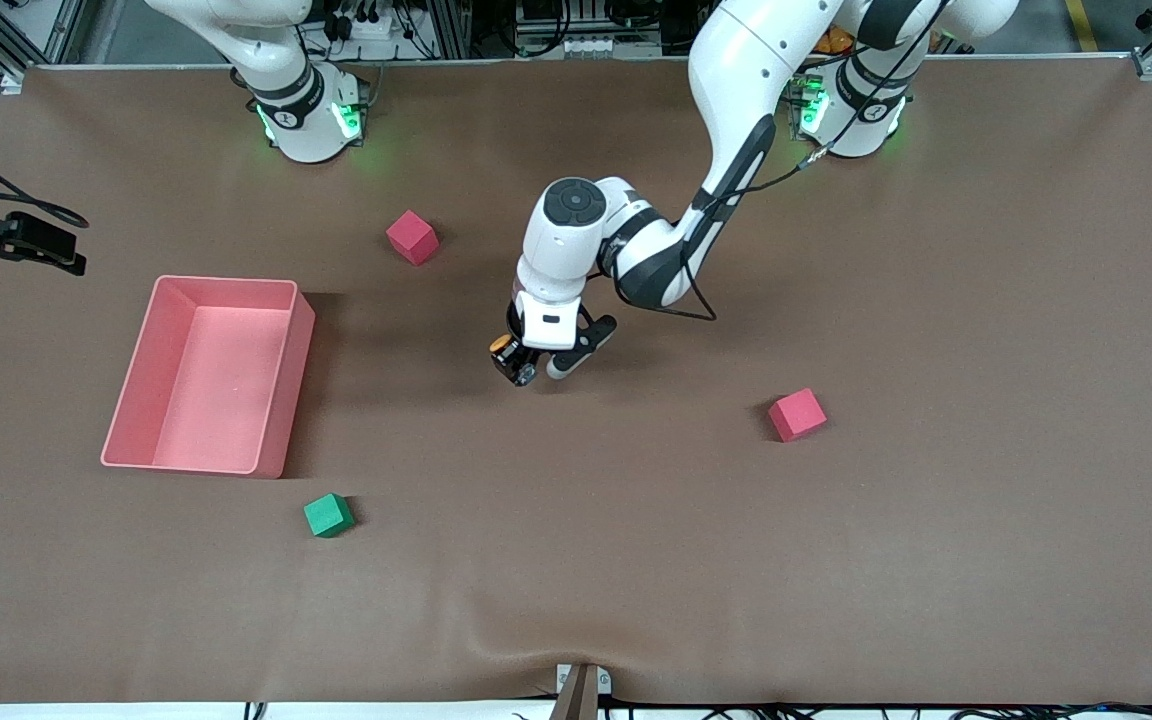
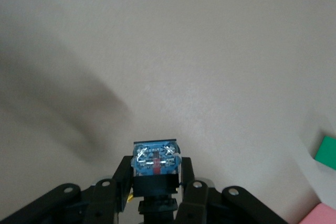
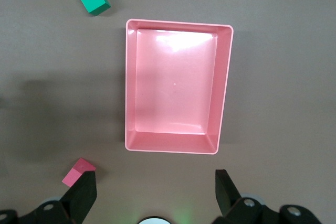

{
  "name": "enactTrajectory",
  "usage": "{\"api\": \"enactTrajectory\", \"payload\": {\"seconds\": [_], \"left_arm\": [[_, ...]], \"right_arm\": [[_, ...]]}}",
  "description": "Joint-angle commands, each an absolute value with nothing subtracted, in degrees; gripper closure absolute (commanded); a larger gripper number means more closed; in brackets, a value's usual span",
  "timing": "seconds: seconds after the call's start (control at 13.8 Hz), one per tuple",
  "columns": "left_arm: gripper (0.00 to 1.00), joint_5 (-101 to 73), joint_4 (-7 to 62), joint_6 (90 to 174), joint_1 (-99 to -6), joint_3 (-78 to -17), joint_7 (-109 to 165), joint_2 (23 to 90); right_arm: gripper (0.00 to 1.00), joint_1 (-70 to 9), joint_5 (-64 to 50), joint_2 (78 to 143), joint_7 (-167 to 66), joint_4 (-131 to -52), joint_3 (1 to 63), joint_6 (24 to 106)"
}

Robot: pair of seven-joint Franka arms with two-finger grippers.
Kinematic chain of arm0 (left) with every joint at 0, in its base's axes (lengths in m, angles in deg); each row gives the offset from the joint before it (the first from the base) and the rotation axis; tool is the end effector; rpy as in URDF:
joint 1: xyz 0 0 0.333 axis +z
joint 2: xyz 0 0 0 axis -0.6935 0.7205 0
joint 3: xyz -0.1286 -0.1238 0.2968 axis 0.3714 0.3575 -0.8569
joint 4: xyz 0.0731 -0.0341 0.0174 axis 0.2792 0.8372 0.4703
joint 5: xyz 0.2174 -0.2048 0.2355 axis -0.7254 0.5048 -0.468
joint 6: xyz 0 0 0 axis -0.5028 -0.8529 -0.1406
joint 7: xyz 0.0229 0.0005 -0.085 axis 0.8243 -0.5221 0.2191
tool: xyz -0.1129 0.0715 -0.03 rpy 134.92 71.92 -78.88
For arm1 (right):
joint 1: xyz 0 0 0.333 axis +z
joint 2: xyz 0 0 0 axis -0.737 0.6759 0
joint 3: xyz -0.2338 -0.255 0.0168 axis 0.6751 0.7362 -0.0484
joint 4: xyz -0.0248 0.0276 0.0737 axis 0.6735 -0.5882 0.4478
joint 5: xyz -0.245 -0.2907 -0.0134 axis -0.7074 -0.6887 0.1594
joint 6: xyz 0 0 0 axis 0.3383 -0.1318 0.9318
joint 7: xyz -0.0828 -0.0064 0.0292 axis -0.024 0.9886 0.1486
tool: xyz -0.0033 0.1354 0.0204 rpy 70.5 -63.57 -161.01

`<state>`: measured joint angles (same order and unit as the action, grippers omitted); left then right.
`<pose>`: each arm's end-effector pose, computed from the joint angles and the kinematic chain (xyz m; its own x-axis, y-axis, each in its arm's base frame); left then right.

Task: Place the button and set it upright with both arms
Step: 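Lift and turn the button with the left gripper, orange cap upward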

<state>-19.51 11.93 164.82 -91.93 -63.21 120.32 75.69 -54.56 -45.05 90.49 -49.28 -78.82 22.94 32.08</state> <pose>0.4983 -0.5944 0.2594 0.6265 0.7678 -0.1343 0.7572 -0.5586 0.3387 0.5419 -0.0367 0.6149 0.9925 0.0075 -0.1223 0.0089 -0.9999 0.0108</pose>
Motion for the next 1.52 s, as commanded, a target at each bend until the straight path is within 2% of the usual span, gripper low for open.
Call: {"api": "enactTrajectory", "payload": {"seconds": [0.0,0.65,1.09,1.45], "left_arm": [[1.0,-10.8,11.1,165.7,-91.8,-63.2,121.0,76.4],[1.0,14.9,9.9,165.7,-91.2,-62.8,117.8,81.6],[1.0,34.1,10.6,165.7,-90.2,-62.8,103.7,81.8],[1.0,43.4,10.9,165.4,-90.1,-62.8,92.1,83.3]], "right_arm": [[0.0,-54.7,-44.7,90.2,-49.5,-78.4,22.7,31.5],[0.0,-54.7,-44.7,90.4,-49.5,-78.4,22.7,31.5],[0.0,-54.7,-44.7,90.4,-49.5,-78.4,22.7,31.5],[0.0,-54.7,-44.8,90.4,-49.6,-78.3,22.7,31.5]]}}
